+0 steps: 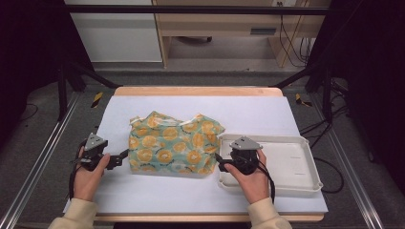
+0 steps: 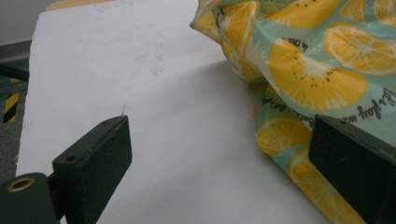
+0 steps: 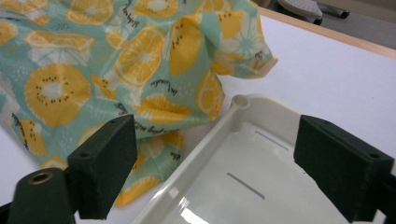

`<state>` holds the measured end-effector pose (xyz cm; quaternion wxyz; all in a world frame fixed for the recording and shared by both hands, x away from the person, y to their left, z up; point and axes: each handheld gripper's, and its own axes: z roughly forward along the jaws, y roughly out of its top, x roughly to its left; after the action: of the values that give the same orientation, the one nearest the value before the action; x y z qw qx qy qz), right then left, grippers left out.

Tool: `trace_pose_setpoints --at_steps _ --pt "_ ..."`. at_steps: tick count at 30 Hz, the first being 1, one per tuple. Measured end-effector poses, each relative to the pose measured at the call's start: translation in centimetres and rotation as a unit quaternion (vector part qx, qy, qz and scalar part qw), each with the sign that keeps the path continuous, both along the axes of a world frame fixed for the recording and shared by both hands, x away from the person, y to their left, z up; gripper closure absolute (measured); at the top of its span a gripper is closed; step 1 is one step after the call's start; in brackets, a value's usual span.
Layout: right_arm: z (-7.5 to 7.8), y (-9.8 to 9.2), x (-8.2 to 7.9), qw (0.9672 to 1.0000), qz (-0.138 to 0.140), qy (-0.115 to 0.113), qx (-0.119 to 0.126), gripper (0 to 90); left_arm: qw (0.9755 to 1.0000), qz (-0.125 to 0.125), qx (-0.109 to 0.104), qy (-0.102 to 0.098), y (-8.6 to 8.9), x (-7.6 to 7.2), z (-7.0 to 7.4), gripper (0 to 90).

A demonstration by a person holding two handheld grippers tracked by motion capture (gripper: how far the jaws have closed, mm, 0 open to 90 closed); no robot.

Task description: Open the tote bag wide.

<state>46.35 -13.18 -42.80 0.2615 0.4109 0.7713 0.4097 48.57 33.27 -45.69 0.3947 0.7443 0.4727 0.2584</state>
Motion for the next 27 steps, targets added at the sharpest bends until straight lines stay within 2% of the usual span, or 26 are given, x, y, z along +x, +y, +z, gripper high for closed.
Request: trace_pose_setpoints --at_steps 2,4,6,8,9,10,13,22,24,25,26,27 --pt "0.5 0.3 0.2 1.0 0.003 0.001 -0.004 16.8 0.9999 0.002 0.016 0.005 0.0 -0.1 -0.1 8.0" --pt "1.1 0.7 0.6 0.9997 0.013 0.002 -0.023 17.9 0.9999 0.005 0.01 0.007 -0.1 -0.2 -0.1 8.0" --pt "1.6 1.1 1.3 0.9992 0.02 0.01 -0.034 17.0 0.9999 0.008 0.015 -0.004 0.1 -0.4 0.1 8.1" --pt "1.9 1.3 1.7 0.999 0.024 0.015 -0.035 16.1 0.9998 0.014 0.007 -0.013 0.3 -0.4 0.2 8.1" --pt "2.5 1.6 2.6 0.9986 0.025 0.022 -0.04 15.2 0.9997 0.016 0.002 -0.016 0.3 -0.5 0.3 8.1" --pt "2.5 1.6 2.6 0.9986 0.025 0.022 -0.04 15.2 0.9997 0.017 0.0 -0.018 0.4 -0.4 0.3 8.1" --pt "3.4 2.2 4.0 0.9981 0.027 0.027 -0.049 13.7 0.9997 0.018 -0.002 -0.017 0.3 -0.3 0.3 8.1" --pt "4.4 3.8 6.7 0.9979 0.035 0.046 -0.03 9.3 0.9999 0.005 0.0 -0.016 -0.3 -0.3 0.2 8.2" --pt "4.6 4.3 7.5 0.9973 0.038 0.052 -0.034 6.4 0.9999 0.005 -0.002 -0.015 -0.3 -0.3 0.2 8.2" --pt "4.6 4.6 7.9 0.9974 0.037 0.051 -0.035 7.3 0.9999 0.004 -0.002 -0.015 -0.3 -0.3 0.2 8.2" --pt "4.6 5.0 8.9 0.9964 0.035 0.058 -0.05 8.3 0.9999 0.003 -0.001 -0.017 -0.3 -0.3 0.3 8.3" --pt "4.6 5.0 8.9 0.9964 0.035 0.058 -0.05 8.3 0.9999 0.003 -0.001 -0.017 -0.3 -0.3 0.3 8.3"
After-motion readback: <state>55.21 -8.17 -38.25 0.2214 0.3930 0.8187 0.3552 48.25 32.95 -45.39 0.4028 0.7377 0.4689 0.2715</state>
